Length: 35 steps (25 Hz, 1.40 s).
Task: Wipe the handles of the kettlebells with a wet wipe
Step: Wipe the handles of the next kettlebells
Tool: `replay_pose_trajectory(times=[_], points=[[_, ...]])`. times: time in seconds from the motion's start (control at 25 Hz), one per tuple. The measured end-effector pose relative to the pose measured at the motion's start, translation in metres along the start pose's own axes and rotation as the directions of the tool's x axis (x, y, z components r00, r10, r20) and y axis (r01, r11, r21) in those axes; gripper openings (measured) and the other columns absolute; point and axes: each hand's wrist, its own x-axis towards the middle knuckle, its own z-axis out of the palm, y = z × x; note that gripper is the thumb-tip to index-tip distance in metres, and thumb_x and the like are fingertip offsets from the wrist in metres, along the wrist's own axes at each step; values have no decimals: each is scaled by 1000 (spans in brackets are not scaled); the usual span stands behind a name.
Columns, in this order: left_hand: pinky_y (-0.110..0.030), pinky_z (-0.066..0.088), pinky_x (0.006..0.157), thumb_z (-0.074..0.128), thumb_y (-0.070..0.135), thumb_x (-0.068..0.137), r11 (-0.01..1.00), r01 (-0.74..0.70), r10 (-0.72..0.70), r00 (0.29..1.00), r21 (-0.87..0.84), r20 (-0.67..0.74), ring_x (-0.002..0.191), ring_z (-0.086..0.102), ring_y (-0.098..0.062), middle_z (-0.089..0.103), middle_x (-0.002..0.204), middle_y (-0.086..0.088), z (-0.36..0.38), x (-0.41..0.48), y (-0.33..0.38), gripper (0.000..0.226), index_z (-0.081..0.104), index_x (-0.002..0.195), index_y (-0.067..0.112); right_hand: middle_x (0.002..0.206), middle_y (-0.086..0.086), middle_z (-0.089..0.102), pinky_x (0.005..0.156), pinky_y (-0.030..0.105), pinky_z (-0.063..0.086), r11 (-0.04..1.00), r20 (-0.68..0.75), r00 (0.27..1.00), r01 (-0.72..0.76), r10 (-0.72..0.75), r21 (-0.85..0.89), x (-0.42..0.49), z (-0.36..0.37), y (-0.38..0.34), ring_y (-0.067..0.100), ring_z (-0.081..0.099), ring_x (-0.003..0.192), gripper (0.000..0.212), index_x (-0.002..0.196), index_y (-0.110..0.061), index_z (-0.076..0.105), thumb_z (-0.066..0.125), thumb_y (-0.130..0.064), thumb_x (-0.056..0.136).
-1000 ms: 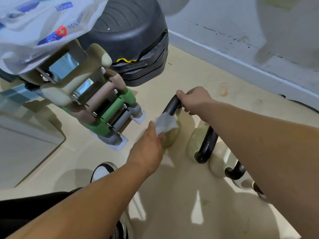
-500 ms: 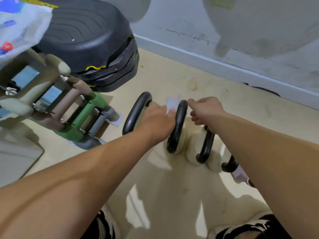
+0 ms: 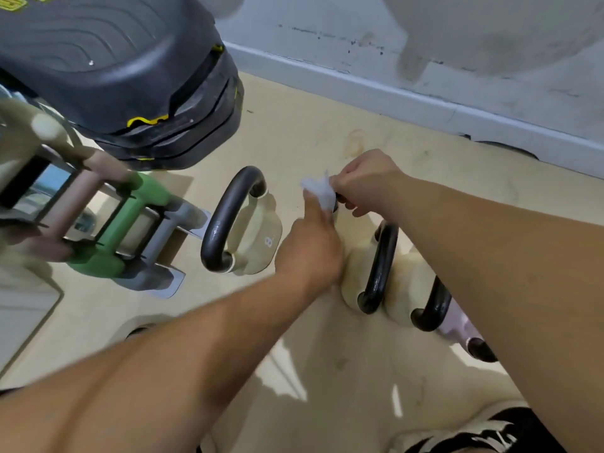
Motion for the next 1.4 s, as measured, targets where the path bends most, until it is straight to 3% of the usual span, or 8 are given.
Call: replay_pose_trajectory(times=[0.2,0.28,0.56,0.72,0.88,1.12,1.28,1.4], points=[[-26,46,58,54,0,90,994,91,-109,926,67,360,63,56,-26,55,67,-8,-19,78,37,15,53,77,9,100,14,68,78,36,58,995,15,995,-95,95,-7,2,2,-5,31,68,83,33,102,-8,63,43,-34,97],[-25,47,46,52,4,84,990,144,-139,937,10,321,48,59,-27,57,63,-11,-14,72,26,12,59,91,-3,103,13,69,74,34,57,994,21,994,-104,103,20,7,4,3,29,67,83,32,101,-8,64,44,-33,97],[-41,49,80,31,36,106,977,117,-148,974,-179,-172,95,60,-30,58,101,-3,16,-51,-4,27,49,112,16,90,10,59,74,39,60,988,133,991,-14,35,-152,3,-7,-1,26,56,75,27,98,-4,72,60,-26,87],[-28,43,72,38,18,106,981,187,-173,963,-50,205,85,53,-23,49,88,-1,-14,25,15,27,44,131,10,81,8,53,65,29,38,971,127,991,66,-38,-228,0,3,-5,25,45,74,28,86,-8,67,61,-34,92],[-41,47,81,45,14,98,983,110,-136,974,145,180,105,59,-34,49,128,-14,-3,38,18,74,2,158,12,63,2,42,53,28,29,959,97,994,75,-50,-273,-5,3,-4,23,40,64,51,61,-15,44,44,-44,103],[-35,40,80,41,15,93,969,-119,94,988,216,121,110,53,-36,8,160,-9,18,-80,-33,99,-36,149,40,78,11,51,65,35,49,956,143,990,49,-7,-290,2,0,-14,31,49,68,25,89,-2,69,54,-21,88],[-44,47,87,32,42,104,986,27,-27,1000,163,-3,110,60,-38,49,140,-14,11,-30,-18,68,2,158,14,92,13,63,87,46,60,948,137,990,59,-17,-313,2,3,-10,34,62,79,40,109,-1,72,55,-34,94],[-42,50,82,33,41,105,986,159,-163,980,45,118,100,65,-35,63,103,-13,-2,25,-1,45,43,130,5,113,18,68,92,50,59,953,132,991,59,-21,-298,2,6,-6,38,68,97,38,116,-2,70,49,-29,98]])
